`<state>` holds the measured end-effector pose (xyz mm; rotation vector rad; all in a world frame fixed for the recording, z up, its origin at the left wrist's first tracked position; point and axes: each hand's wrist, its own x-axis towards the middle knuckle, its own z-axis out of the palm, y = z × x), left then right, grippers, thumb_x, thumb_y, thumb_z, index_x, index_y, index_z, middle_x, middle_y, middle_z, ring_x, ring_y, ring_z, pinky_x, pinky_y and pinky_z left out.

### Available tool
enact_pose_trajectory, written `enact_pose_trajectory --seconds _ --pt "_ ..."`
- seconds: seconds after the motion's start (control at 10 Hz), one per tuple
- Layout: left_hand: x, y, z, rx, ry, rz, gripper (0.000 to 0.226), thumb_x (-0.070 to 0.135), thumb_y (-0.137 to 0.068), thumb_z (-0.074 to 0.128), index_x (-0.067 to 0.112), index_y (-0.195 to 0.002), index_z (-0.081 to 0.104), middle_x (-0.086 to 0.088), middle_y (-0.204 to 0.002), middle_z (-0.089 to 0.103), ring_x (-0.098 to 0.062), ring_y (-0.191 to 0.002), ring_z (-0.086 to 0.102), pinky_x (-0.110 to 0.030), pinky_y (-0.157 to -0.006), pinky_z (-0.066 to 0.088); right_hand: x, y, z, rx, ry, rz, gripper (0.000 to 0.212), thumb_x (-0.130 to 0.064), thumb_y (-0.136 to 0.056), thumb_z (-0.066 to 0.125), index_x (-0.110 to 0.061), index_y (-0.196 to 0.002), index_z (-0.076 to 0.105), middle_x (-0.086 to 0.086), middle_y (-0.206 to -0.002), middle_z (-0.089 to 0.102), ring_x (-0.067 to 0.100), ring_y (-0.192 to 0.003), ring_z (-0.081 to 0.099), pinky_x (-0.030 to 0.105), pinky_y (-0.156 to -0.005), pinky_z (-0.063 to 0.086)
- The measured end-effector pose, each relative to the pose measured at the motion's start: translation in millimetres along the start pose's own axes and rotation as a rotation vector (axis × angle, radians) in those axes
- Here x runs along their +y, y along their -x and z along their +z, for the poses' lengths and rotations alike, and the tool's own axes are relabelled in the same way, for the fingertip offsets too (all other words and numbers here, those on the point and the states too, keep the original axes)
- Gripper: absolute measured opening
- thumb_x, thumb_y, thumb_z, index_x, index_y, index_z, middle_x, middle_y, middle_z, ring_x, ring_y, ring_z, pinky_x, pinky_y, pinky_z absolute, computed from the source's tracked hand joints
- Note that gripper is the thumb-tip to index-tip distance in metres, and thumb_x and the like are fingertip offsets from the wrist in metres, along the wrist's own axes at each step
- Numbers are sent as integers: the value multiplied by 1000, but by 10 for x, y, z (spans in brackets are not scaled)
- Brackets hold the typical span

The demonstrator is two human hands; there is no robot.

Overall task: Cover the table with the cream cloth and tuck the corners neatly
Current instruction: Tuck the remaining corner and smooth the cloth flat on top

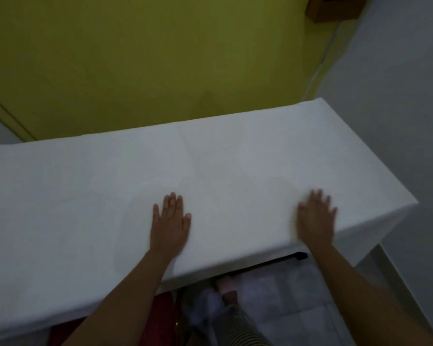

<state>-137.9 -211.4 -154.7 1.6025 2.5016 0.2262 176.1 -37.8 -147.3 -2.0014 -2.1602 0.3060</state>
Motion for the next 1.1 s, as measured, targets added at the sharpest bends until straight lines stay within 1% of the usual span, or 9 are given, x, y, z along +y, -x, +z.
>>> enact_pose_trajectory --seconds 0.1,0.2,0.3,0.5,0.6,0.7,0.8,1.0,1.1 --pt "-371 248 -57 14 -5 -63 70 42 -91 12 3 -144 35 -15 -152 32 -29 -143 27 -51 -116 13 -840 439 340 -93 96 -439 66 -43 -100 13 -1 -131 52 20 -137 50 42 -126 47 56 -105 29" --pt "-840 505 -105 76 16 -179 69 41 -91 16 0 -141 39 -17 -150 36 -32 -140 32 -53 -113 18 -1355 952 515 -159 152 -729 68 -48 -100 7 -7 -137 47 12 -143 46 32 -132 44 49 -108 20" --pt "-1278 805 -151 131 13 -340 64 38 -94 20 0 -143 36 -19 -151 33 -33 -141 30 -55 -113 17 -1477 1322 603 -172 201 -930 63 -50 -100 14 -11 -146 31 8 -153 31 26 -142 26 47 -111 15" --pt "-1634 1189 -265 146 62 -633 55 26 -100 37 2 -148 26 -16 -156 22 -30 -146 18 -54 -115 12 -1419 1549 527 -263 226 -1181 61 -50 -99 27 -12 -146 30 8 -153 30 25 -143 23 44 -112 16" --pt "-1584 1176 -368 104 50 -659 57 28 -100 33 2 -149 21 -17 -157 19 -30 -146 15 -54 -115 13 -1478 1521 428 -308 233 -1197 56 -48 -100 25 -15 -143 38 4 -150 38 22 -141 30 40 -111 17" --pt "-1505 1055 -565 106 8 -599 58 33 -101 25 5 -150 15 -15 -159 13 -27 -148 10 -52 -117 9 -1777 1323 197 -324 270 -1088 64 -47 -99 6 -15 -142 41 5 -149 40 24 -138 35 39 -116 7" --pt "-1420 865 -889 144 -12 -521 62 38 -98 12 7 -151 15 -13 -159 10 -26 -148 8 -49 -117 6 -2185 1043 -48 -333 234 -1039 92 -59 -80 -22 -14 -151 15 6 -159 10 24 -147 7 39 -117 -4" --pt "-1277 583 -1503 78 -41 -476 56 35 -103 14 11 -152 8 -8 -161 3 -22 -149 1 -46 -119 2 -2985 752 -456 -308 242 -974 58 -42 -101 19 -12 -151 11 7 -160 3 27 -147 1 47 -117 2" --pt "-1244 518 -1843 85 -37 -486 56 36 -103 14 10 -152 7 -8 -161 1 -22 -149 0 -46 -119 2 -3408 729 -720 -244 223 -1034 56 -38 -102 19 -11 -150 13 7 -160 4 28 -146 1 49 -117 3"
